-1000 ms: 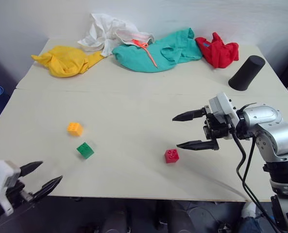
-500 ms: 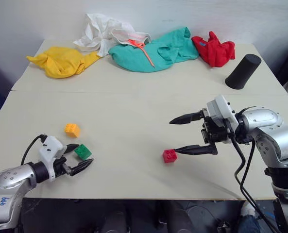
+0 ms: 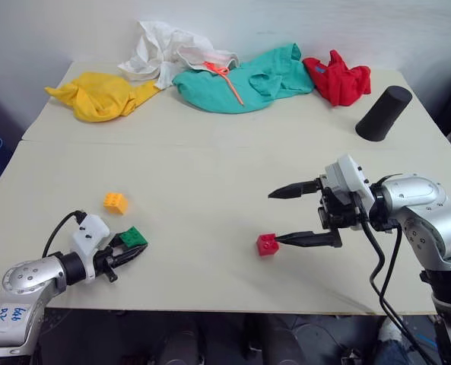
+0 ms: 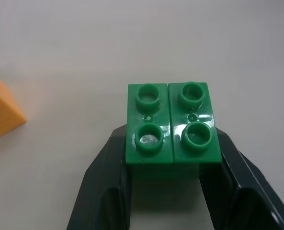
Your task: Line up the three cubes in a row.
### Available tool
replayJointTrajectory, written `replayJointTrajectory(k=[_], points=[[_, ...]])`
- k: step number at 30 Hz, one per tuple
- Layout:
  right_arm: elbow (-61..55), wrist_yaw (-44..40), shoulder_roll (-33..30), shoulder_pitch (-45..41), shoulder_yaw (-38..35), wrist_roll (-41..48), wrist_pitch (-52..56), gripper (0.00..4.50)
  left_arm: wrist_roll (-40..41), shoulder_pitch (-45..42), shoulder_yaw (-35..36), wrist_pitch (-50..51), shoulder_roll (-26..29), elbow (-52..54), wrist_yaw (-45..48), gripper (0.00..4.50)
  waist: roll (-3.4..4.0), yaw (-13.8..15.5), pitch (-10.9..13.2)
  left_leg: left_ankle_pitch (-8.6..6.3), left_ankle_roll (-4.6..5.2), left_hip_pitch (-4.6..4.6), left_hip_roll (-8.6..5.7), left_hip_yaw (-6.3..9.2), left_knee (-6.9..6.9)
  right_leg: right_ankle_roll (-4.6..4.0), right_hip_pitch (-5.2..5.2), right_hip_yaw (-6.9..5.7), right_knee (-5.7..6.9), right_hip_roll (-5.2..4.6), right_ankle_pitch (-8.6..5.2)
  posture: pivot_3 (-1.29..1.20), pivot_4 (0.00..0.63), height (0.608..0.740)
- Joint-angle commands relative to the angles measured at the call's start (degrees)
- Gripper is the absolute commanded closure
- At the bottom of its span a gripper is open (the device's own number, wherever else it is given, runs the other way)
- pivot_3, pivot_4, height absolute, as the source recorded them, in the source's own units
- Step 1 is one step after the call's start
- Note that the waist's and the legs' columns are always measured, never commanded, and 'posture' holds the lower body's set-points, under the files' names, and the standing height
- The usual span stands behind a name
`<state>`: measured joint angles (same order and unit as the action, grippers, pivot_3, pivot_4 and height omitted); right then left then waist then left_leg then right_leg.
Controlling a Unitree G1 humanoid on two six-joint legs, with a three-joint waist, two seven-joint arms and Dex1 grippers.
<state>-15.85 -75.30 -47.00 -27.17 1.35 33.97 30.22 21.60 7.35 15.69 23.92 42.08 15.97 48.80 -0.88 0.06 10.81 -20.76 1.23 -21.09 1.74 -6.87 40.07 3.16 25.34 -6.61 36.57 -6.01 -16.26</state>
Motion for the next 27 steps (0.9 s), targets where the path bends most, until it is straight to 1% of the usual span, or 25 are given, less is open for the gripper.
replayJointTrajectory(k=[1,3,6,9,12,17,24,27], points=[[-3.7,-2.2,-4.4,4.4,-3.4,0.1,-1.6,0.00,3.5,-7.2,-4.7,-0.9,3.4,3.3,8.4,2.99,-0.01,0.5,0.0,0.00,0.01,-0.02,-0.01,0.02,0.01,0.00,0.00,-0.02,0.00,-0.02,0.00,0.00,0.150,0.740],[-4.3,-2.7,-6.2,7.1,-4.5,0.1,-2.2,0.00,2.2,-13.2,-9.7,-1.1,5.3,1.1,12.7,2.99,-0.01,1.2,0.0,0.02,0.02,-0.02,-0.06,0.04,0.03,0.01,-0.03,-0.06,0.00,-0.02,0.01,0.00,0.150,0.740],[-4.9,-1.0,-7.0,9.2,-6.0,0.1,-2.5,0.00,-0.1,-20.3,-15.8,-3.1,6.2,-2.8,17.4,2.99,0.02,1.0,0.0,0.02,0.01,0.05,-0.05,-0.03,0.04,0.04,-0.09,-0.04,0.00,0.08,0.02,0.00,0.150,0.740],[-6.7,1.8,-7.2,12.8,-8.9,0.3,-1.8,0.00,-3.8,-28.2,-23.8,-4.6,4.1,-7.0,20.7,2.99,0.01,1.0,0.0,0.04,-0.04,0.08,0.03,-0.15,0.03,0.04,-0.07,0.04,0.06,0.33,0.02,0.00,0.150,0.740],[-9.3,3.5,-7.2,16.1,-10.8,0.9,-1.1,0.00,-6.8,-30.6,-28.1,-6.1,2.4,-8.4,21.1,2.99,0.01,1.0,0.0,0.05,-0.06,0.05,0.03,-0.18,0.03,0.04,-0.04,0.06,0.26,0.45,0.02,0.00,0.150,0.740],[-11.6,4.6,-7.9,19.8,-12.5,1.3,-0.9,0.00,-9.4,-31.4,-30.2,-6.9,0.0,-10.1,19.4,2.99,0.01,1.2,0.0,0.06,-0.04,0.04,0.03,-0.18,0.09,0.05,-0.02,0.12,0.19,0.43,0.02,0.00,0.150,0.740],[-11.3,5.3,-8.1,19.1,-12.3,1.5,-0.9,0.00,-12.2,-32.0,-30.3,-8.1,-2.3,-13.0,16.8,2.99,0.01,1.3,0.0,0.06,-0.02,0.03,0.04,-0.15,0.11,0.05,-0.03,0.12,0.06,0.38,0.03,0.00,0.150,0.740],[-10.6,5.1,-8.0,18.6,-11.9,1.3,-1.2,0.00,-12.1,-31.0,-30.4,-8.7,-2.5,-12.5,17.4,2.99,0.01,1.3,0.0,0.06,-0.01,0.03,0.03,-0.14,0.12,0.05,-0.04,0.11,0.07,0.37,0.03,0.00,0.150,0.740]])
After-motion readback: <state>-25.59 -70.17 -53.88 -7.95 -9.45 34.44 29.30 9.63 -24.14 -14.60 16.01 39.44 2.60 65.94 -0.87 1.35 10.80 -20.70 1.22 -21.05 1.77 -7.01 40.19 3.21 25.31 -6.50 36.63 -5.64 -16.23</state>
